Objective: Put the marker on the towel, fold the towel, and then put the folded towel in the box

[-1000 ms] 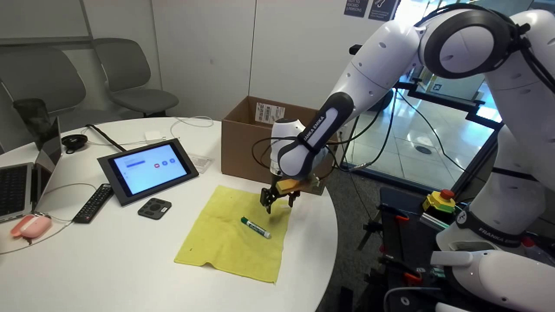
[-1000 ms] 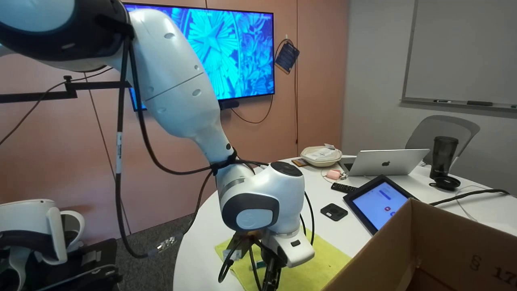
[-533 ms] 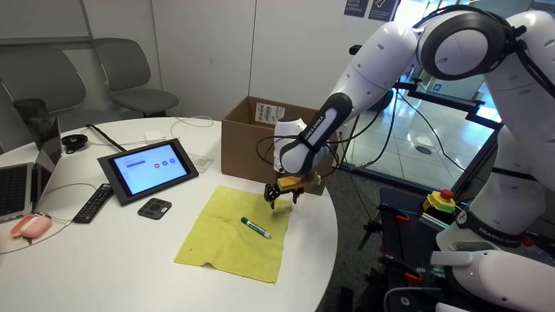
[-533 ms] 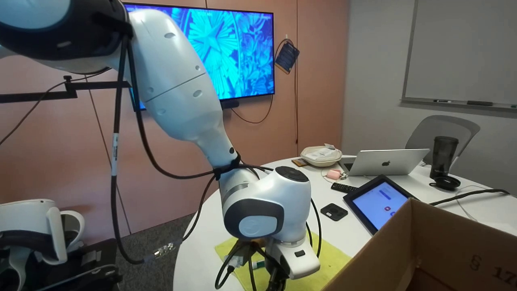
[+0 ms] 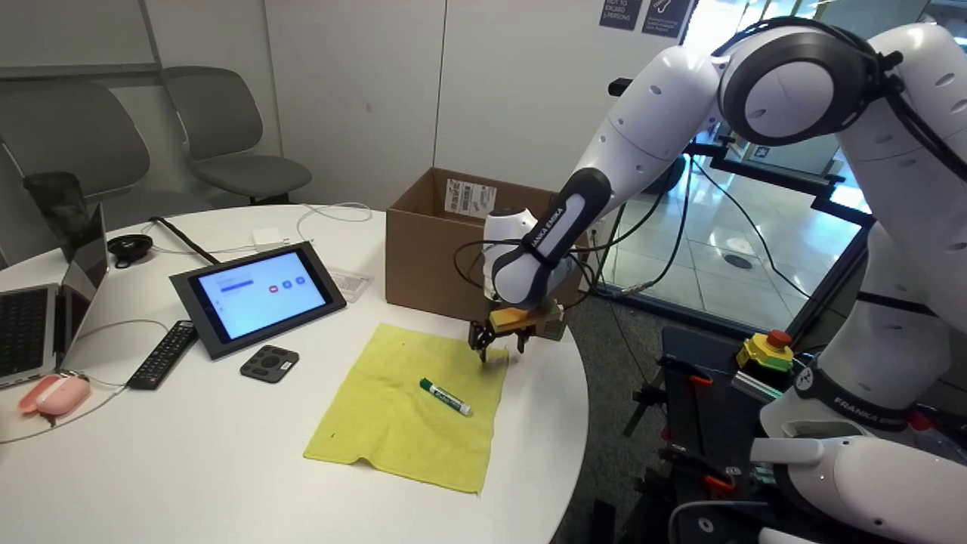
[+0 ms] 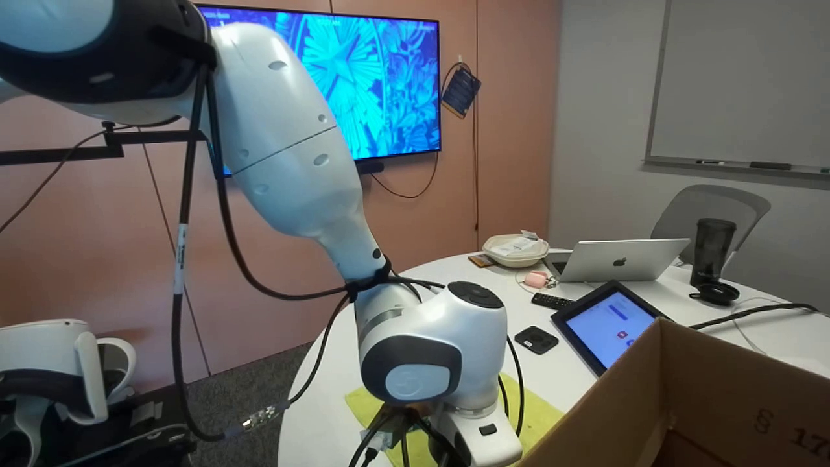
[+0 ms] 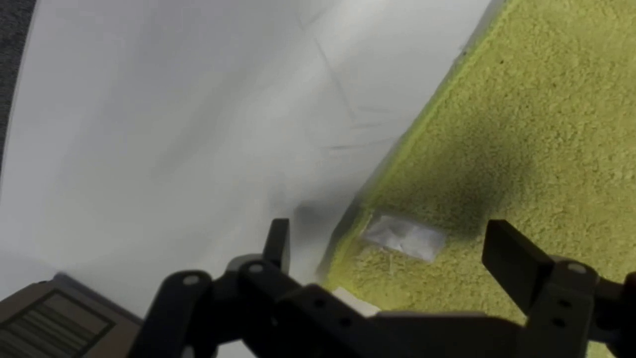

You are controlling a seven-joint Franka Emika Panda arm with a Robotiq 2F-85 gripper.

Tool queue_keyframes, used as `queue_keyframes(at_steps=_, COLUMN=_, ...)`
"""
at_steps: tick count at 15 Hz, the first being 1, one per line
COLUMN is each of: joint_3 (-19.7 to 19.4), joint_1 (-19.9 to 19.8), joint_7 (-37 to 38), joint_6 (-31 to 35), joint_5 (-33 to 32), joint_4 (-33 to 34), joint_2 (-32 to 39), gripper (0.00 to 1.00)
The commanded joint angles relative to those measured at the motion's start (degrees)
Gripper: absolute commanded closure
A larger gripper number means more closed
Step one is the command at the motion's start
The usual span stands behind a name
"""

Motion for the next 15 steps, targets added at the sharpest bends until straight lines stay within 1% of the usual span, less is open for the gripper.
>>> queue_keyframes(at_steps=1, joint_3=-0.03, joint_1=-0.87, joint_7=-1.76, joint_6=2.38, joint_5=-0.54, joint_4=-0.57, joint_2=0.32, gripper=0.00)
queue_keyframes(at_steps=6, joint_3=0.54, joint_1=-2.39, joint_7=-5.04, joint_6=4.88, joint_5=-0.10, joint_4=-0.77, joint_2=1.28, gripper=0.00)
queue_keyframes(at_steps=9, joint_3=0.36, joint_1=-2.14, joint_7=-6.25, joint_6=6.00, joint_5=-0.34, joint_4=-0.68, joint_2=1.67, gripper=0.00)
queue_keyframes(at_steps=10, joint_3=0.43, joint_1=-1.97, joint_7=-6.12, joint_6=5.26, joint_5=-0.55, joint_4=2.99, joint_2=4.23, gripper=0.00)
queue_keyframes(at_steps=15, joint_3=1.07, joint_1=-2.06, joint_7=-7.95, joint_6=6.22, joint_5=-0.52, joint_4=3.70, joint_2=4.67, gripper=0.00)
